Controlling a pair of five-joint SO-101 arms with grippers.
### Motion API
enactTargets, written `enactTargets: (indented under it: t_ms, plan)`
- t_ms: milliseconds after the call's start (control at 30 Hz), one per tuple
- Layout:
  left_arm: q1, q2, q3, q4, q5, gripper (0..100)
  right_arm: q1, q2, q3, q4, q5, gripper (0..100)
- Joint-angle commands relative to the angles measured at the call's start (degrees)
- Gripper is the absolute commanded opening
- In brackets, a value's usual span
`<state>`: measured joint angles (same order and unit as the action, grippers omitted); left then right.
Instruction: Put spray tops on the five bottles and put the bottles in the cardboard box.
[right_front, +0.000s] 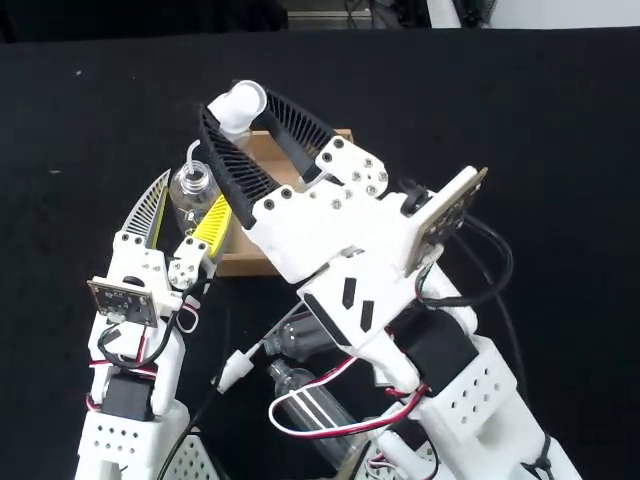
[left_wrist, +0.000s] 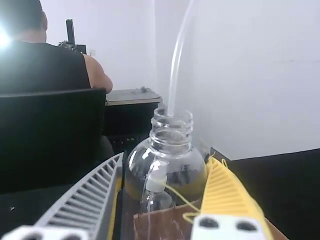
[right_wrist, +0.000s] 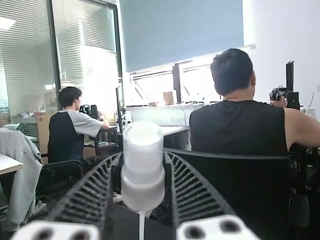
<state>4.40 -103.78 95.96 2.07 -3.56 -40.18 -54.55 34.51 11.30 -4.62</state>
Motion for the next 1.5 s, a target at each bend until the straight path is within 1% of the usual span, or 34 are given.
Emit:
enactTargets:
  t_ms: [0,167,333,867,967,1233,1467]
  plan:
    - [0.1,-0.4,1.4,-1.1,0.0,3,1.0,-1.4,-0.2,-1.8,1.2,1.1]
    - [0.1,-0.4,1.4,-1.1,0.0,3,0.9,-1.4,0.1,-1.5,1.2,1.1]
    - [0.1,-0.4,1.4,-1.1,0.0,3,0.6,-1.5,2.3,1.1,1.2,1.1]
    - [0.2,-0.4,1.4,-1.1,0.0,3,0.4,-1.4,2.9,2.6,1.2,1.2]
    - [0.2,-0.4,1.4,-1.1,0.0,3,-0.8,-1.2,2.9,2.6,1.6,1.2]
    - [0.2,-0.4,1.4,-1.1,0.0,3,-1.0,4.2,2.3,2.3,1.7,1.2]
    - [0.2,-0.4,1.4,-1.1,0.0,3,-1.9,4.9,1.8,2.7,1.5,1.2]
